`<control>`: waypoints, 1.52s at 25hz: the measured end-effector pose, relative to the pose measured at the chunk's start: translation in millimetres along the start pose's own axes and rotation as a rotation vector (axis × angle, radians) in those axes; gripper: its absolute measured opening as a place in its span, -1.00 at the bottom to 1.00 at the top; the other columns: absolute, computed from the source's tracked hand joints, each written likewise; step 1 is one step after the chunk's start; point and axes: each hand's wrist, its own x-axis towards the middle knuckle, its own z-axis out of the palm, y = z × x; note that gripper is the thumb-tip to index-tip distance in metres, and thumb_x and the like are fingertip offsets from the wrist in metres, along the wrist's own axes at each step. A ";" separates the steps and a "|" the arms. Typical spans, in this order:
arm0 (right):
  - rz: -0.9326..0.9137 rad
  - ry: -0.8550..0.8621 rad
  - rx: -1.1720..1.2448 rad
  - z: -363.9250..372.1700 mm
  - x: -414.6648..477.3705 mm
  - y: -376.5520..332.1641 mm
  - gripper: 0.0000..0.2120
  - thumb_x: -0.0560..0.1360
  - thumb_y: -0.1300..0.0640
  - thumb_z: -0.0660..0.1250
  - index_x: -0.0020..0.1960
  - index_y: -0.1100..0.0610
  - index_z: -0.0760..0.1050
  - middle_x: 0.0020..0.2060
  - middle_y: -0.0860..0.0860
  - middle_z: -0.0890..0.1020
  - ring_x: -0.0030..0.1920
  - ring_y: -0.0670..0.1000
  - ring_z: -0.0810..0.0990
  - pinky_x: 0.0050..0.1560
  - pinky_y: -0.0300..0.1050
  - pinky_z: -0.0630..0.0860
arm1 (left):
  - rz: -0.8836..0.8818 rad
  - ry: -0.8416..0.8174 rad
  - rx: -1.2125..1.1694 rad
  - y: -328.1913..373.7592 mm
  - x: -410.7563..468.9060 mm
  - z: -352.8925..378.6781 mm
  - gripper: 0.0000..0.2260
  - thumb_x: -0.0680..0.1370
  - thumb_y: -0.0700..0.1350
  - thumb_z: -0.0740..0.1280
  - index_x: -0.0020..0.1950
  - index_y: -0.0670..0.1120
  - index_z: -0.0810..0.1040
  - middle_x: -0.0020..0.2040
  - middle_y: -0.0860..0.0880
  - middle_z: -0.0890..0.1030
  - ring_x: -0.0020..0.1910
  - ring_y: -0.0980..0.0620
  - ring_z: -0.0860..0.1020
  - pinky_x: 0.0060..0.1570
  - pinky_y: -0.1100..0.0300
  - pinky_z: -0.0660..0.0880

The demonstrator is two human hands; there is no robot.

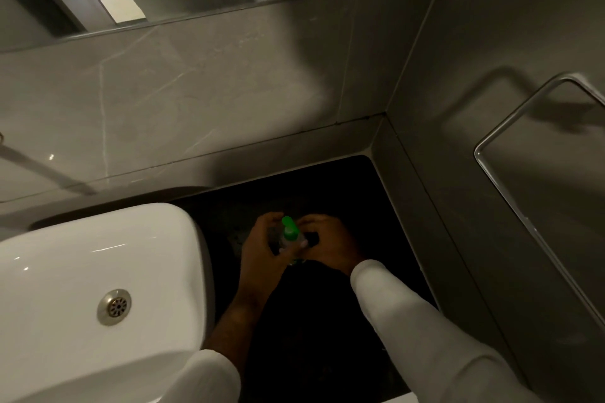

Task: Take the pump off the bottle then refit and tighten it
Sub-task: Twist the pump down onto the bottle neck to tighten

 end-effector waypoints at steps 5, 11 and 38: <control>-0.057 -0.041 0.012 -5.9 -0.4 2.3 -0.54 0.29 0.08 0.61 0.17 0.05 0.65 0.15 -0.03 0.66 0.10 -0.07 0.59 0.08 -0.24 0.41 | -0.040 -0.162 -0.076 -5.9 7.5 -12.3 -0.42 0.54 -0.22 0.43 0.39 0.35 0.46 0.29 0.25 0.64 0.30 0.21 0.61 0.16 0.32 0.57; -0.053 -0.030 0.021 -0.1 -2.3 -1.1 -0.61 0.32 0.05 0.58 0.13 0.01 0.66 0.09 -0.07 0.67 0.05 -0.09 0.61 0.02 -0.25 0.45 | 0.115 -0.019 0.173 1.5 13.8 -6.7 -0.53 0.40 -0.04 0.57 0.18 0.41 0.59 0.12 0.54 0.56 0.21 0.01 0.63 0.17 0.09 0.58; -0.097 -0.019 -0.054 -4.9 -4.4 -11.7 -0.65 0.40 0.09 0.52 0.18 0.07 0.65 0.14 0.03 0.66 0.15 0.02 0.61 0.12 -0.22 0.47 | -0.109 0.010 -0.012 2.2 -0.7 -4.0 -0.63 0.44 -0.13 0.61 0.21 0.03 0.64 0.13 -0.04 0.68 0.14 0.00 0.68 0.10 0.07 0.64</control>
